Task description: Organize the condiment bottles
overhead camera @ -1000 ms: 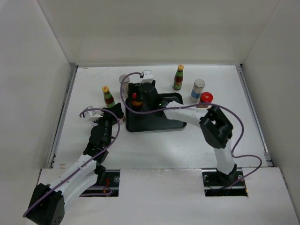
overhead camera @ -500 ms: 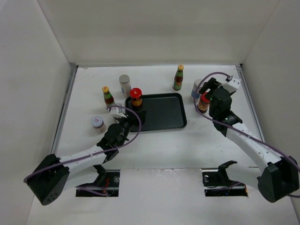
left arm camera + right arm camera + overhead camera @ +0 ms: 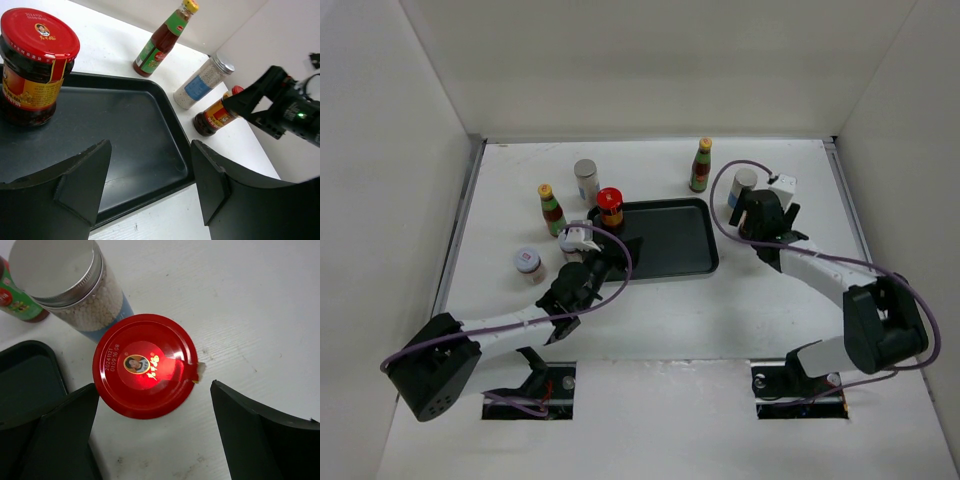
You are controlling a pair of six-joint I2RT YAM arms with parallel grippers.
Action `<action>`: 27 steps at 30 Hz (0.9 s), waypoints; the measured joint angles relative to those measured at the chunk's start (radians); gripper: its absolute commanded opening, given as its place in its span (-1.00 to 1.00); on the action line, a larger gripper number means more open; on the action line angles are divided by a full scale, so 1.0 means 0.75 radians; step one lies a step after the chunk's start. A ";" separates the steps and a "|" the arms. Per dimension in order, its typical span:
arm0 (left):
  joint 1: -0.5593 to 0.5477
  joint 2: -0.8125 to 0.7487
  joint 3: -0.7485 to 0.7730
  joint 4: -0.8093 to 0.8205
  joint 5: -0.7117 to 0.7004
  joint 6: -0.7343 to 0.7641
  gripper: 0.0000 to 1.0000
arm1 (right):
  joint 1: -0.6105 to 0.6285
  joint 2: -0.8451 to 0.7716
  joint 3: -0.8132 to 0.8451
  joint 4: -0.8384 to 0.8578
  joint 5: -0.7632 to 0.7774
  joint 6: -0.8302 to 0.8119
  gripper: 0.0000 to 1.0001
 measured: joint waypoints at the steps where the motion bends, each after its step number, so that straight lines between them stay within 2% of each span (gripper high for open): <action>1: 0.000 0.000 0.000 0.002 0.001 -0.001 0.26 | -0.001 0.030 0.011 0.002 -0.003 -0.003 0.99; 6: 0.006 0.000 0.000 0.007 0.002 0.000 0.26 | -0.004 0.114 0.026 0.013 -0.002 -0.006 0.75; 12: 0.009 0.000 0.000 0.007 0.002 0.000 0.27 | -0.006 0.130 0.000 0.163 0.060 -0.014 0.65; 16: 0.009 0.000 0.000 0.007 0.002 0.000 0.27 | -0.006 0.134 -0.042 0.274 0.083 -0.039 0.25; 18: 0.009 0.000 0.000 0.007 0.002 0.000 0.27 | -0.006 0.138 -0.046 0.296 0.089 -0.045 0.14; 23: 0.010 -0.005 0.000 0.006 0.002 0.001 0.26 | 0.019 0.103 -0.074 0.293 0.097 -0.054 0.10; 27: 0.027 -0.070 0.000 0.004 0.001 0.009 0.26 | 0.144 -0.037 -0.101 0.172 0.128 -0.069 0.10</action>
